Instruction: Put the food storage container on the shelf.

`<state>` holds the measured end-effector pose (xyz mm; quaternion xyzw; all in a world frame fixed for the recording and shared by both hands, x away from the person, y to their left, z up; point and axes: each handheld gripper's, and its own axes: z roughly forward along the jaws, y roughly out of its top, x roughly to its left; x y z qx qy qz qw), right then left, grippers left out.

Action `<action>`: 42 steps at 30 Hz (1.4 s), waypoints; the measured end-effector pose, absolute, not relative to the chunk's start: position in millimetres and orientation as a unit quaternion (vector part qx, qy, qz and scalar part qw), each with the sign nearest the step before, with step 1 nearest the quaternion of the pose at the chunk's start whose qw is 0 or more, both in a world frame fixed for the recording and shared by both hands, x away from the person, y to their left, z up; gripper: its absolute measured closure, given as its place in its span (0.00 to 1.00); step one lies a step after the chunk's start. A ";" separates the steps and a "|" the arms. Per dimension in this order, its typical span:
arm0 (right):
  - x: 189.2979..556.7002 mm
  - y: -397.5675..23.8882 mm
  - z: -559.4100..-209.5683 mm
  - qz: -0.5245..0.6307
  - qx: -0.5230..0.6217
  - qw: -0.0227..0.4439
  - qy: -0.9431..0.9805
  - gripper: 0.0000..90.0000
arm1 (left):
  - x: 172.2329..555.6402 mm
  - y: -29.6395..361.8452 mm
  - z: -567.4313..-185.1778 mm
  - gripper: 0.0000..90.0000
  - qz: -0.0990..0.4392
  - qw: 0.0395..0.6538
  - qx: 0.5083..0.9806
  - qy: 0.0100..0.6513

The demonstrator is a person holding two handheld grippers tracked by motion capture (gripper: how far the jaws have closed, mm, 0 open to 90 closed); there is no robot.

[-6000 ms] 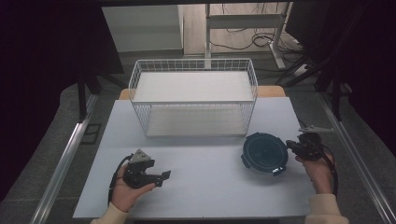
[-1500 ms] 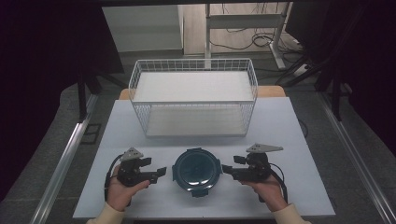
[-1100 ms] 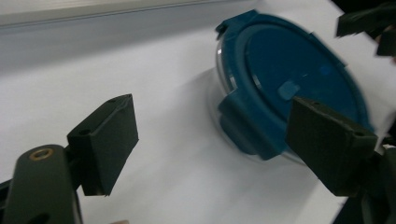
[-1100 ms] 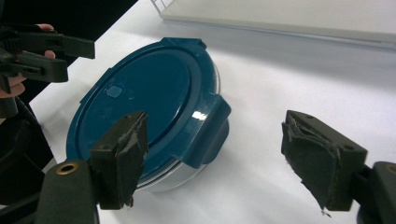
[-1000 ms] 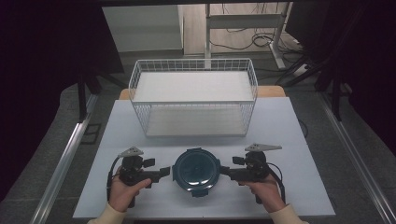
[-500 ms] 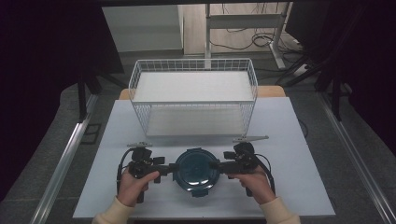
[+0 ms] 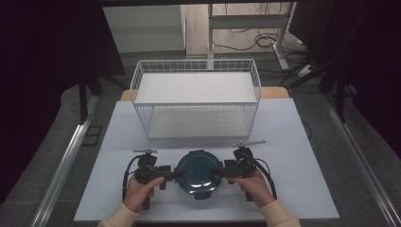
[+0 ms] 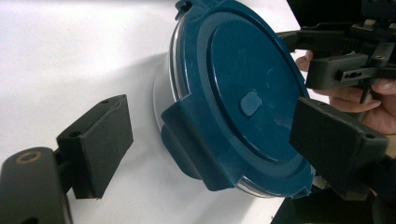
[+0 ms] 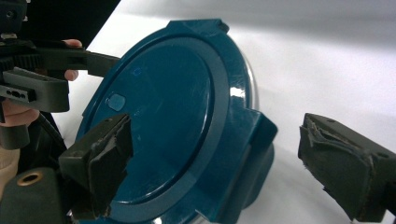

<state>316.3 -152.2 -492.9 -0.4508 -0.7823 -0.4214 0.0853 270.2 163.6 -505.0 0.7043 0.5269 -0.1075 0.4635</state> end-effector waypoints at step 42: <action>304.3 -165.3 -503.7 -0.448 -0.499 0.166 -0.723 0.39 | 262.1 151.7 -513.3 0.40 -0.154 0.474 0.666 0.555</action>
